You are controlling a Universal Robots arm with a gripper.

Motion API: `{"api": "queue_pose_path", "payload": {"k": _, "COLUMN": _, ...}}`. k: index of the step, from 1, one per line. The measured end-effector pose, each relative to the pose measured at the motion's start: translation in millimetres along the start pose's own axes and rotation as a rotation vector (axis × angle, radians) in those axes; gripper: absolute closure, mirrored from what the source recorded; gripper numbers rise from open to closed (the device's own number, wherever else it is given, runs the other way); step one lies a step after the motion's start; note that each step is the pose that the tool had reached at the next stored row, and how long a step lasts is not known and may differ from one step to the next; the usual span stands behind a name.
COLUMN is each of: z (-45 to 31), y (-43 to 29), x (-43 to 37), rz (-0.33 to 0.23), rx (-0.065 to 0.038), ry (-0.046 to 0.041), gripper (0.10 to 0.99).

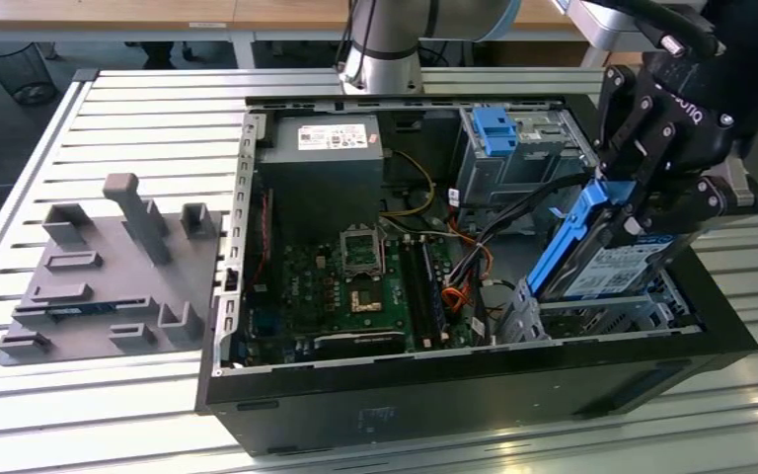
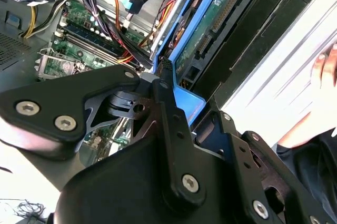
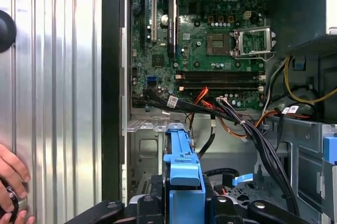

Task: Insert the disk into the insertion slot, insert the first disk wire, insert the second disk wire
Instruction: 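Insert the disk into the insertion slot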

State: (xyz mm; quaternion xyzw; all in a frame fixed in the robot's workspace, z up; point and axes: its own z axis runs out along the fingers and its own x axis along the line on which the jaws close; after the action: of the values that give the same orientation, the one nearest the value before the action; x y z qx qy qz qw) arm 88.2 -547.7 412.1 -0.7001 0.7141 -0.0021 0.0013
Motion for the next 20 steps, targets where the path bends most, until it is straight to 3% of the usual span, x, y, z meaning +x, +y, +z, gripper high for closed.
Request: {"api": "queue_pose_path", "payload": {"k": 20, "z": 15.0, "y": 2.9, "x": 0.0, "rz": 0.000, "rx": 0.001, "ry": 0.0000, "gripper": 0.722}}
